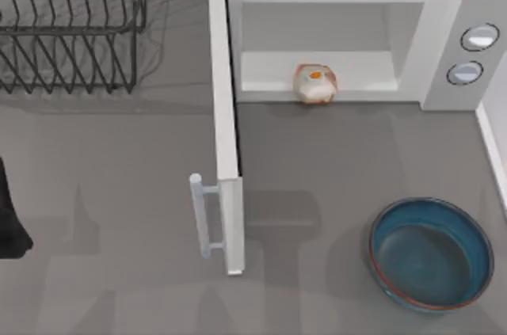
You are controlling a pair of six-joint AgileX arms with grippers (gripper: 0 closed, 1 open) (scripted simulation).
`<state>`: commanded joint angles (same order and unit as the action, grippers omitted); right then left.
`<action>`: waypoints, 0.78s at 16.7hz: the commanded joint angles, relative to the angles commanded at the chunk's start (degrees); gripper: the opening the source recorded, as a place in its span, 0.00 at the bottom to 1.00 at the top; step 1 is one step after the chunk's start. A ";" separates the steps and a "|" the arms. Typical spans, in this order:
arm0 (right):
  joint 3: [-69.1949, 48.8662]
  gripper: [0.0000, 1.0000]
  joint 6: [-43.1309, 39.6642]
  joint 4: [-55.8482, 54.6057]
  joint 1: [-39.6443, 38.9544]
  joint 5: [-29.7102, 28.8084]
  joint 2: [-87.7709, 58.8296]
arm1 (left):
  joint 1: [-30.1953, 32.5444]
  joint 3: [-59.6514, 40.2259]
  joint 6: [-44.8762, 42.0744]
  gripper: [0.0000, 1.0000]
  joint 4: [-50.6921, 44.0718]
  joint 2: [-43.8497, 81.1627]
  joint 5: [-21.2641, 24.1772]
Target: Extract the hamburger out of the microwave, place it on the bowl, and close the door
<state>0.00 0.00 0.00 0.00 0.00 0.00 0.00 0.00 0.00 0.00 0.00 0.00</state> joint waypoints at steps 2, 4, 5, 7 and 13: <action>0.00 1.00 0.00 0.00 0.00 0.00 0.00 | 0.00 0.00 0.00 1.00 0.00 0.00 0.00; 0.00 1.00 0.00 0.00 0.00 0.00 0.00 | 0.00 0.00 0.00 1.00 0.00 0.00 0.00; 0.00 1.00 0.00 0.00 0.00 0.00 0.00 | 0.00 0.00 0.00 1.00 0.00 0.00 0.00; 0.00 1.00 0.00 0.00 0.00 0.00 0.00 | 0.00 0.00 0.00 1.00 0.00 0.00 0.00; -5.00 1.00 1.17 -3.93 -2.76 -2.71 -8.80 | 0.00 0.00 0.00 1.00 0.00 0.00 0.00</action>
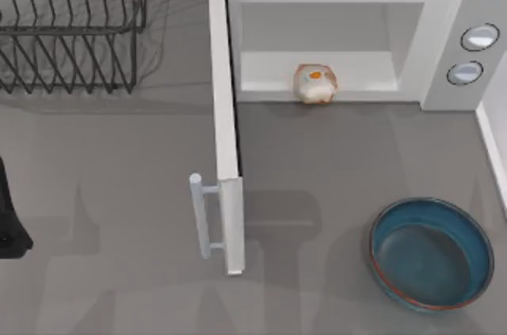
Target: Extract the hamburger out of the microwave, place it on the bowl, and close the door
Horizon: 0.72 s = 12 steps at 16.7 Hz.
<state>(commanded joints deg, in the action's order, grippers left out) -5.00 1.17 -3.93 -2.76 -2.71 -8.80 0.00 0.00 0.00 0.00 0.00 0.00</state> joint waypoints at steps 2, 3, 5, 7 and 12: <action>-4.01 1.00 0.94 -3.14 -2.21 -2.17 -7.70 | 0.00 0.00 0.00 1.00 0.00 0.00 0.00; -6.36 1.00 1.49 -4.99 -3.51 -3.44 -12.44 | 0.00 0.00 0.00 1.00 0.00 0.00 0.00; -11.58 1.00 2.71 -9.08 -6.39 -6.27 -23.31 | 0.00 0.00 0.00 1.00 0.00 0.00 0.00; -17.30 1.00 4.05 -13.58 -9.54 -9.37 -35.58 | 0.00 0.00 0.00 1.00 0.00 0.00 0.00; -32.57 1.00 7.62 -25.55 -17.96 -17.64 -69.57 | 0.00 0.00 0.00 1.00 0.00 0.00 0.00</action>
<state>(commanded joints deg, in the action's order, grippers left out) -37.58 8.79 -29.48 -20.72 -20.35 -78.37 0.00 0.00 0.00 0.00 0.00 0.00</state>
